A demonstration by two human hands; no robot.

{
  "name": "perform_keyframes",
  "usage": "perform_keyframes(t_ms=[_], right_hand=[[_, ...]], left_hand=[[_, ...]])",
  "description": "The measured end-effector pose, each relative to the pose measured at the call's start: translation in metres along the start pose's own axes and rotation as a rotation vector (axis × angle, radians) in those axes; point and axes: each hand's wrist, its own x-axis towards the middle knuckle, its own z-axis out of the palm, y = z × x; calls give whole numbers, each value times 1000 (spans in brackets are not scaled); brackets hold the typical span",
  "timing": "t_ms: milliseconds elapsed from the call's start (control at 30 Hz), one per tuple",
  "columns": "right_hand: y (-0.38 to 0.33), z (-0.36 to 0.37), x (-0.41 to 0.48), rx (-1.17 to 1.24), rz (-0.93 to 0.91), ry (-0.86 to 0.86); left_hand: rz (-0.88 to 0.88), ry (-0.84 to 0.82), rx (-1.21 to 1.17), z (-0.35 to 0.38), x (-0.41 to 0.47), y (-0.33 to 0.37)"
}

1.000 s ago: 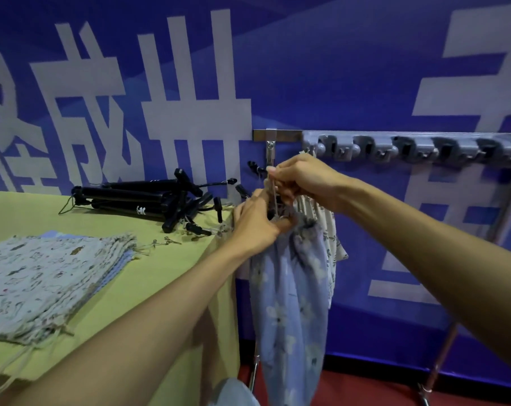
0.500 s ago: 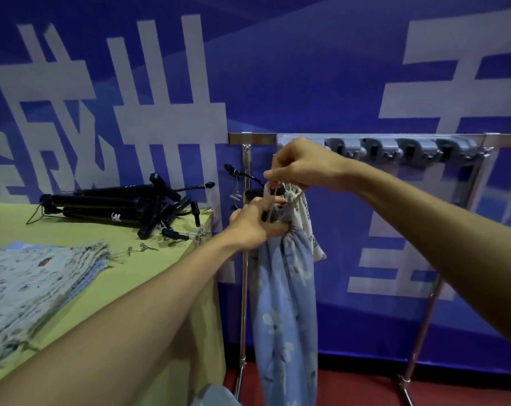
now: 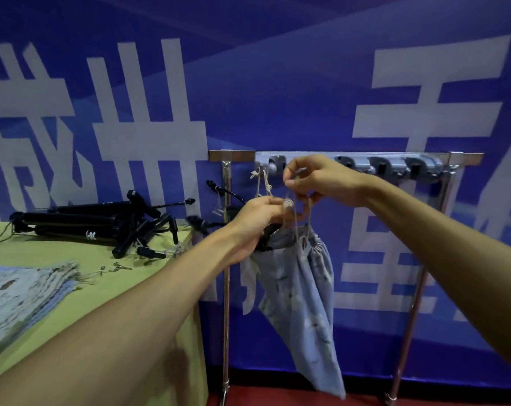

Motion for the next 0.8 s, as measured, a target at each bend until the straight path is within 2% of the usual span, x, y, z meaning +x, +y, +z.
perform_keyframes(t_ms=[100,167,233,333,433,600,800], right_hand=[[11,-11,3,132,-1,-38],[21,-22,4,136,8,-55],[32,-35,3,31,15,-93],[40,-46,6,-264,10,-149],[38,-52,16,-370,11,-149],[54,-52,37,-106,-2,17],[70,-45,78,-112,-35,272]], left_hand=[[34,-11,57,10,10,1],[50,-35,122,8,15,2],[35,-69,111,5,20,6],[0,-83,91,4,32,11],[-24,-47,46,8,45,7],[8,16,10,6,76,4],[89,205,186,-1,113,4]])
